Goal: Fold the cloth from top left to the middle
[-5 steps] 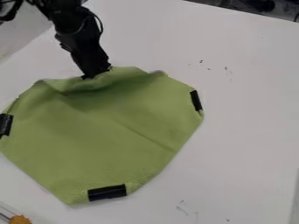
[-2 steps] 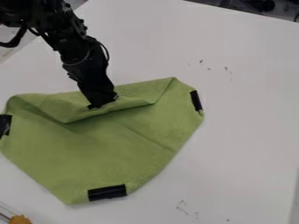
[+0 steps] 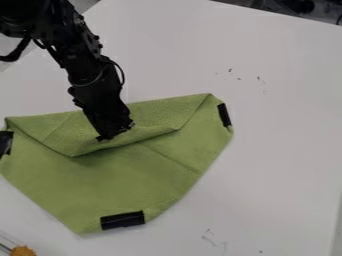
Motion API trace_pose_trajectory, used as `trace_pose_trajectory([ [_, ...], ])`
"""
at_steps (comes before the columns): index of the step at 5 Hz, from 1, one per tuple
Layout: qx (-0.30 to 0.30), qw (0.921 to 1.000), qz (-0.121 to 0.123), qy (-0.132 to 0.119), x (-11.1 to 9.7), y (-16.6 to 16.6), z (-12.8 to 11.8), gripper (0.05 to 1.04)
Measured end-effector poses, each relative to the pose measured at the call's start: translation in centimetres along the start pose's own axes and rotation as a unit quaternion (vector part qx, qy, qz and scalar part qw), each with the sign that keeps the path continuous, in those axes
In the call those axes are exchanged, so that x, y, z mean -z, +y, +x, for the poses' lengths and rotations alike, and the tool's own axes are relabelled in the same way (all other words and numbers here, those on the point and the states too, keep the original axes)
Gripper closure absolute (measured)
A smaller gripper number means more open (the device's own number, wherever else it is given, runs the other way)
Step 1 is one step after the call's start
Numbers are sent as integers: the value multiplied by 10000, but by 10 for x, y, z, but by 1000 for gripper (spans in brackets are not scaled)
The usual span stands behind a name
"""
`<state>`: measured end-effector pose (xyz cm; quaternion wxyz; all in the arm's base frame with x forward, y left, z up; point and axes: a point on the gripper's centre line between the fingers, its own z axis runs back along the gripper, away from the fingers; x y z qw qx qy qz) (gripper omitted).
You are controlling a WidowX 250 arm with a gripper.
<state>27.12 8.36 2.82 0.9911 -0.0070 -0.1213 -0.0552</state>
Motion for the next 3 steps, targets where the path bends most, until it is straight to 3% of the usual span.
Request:
trace_pose_trajectory([
  [1, -143, 9999, 16, 42, -7, -10, -7, 608],
  [2, -443, 9987, -78, 255, -16, -27, -18, 301],
  [3, -653, 9974, -3, 320, -24, -43, -25, 78],
])
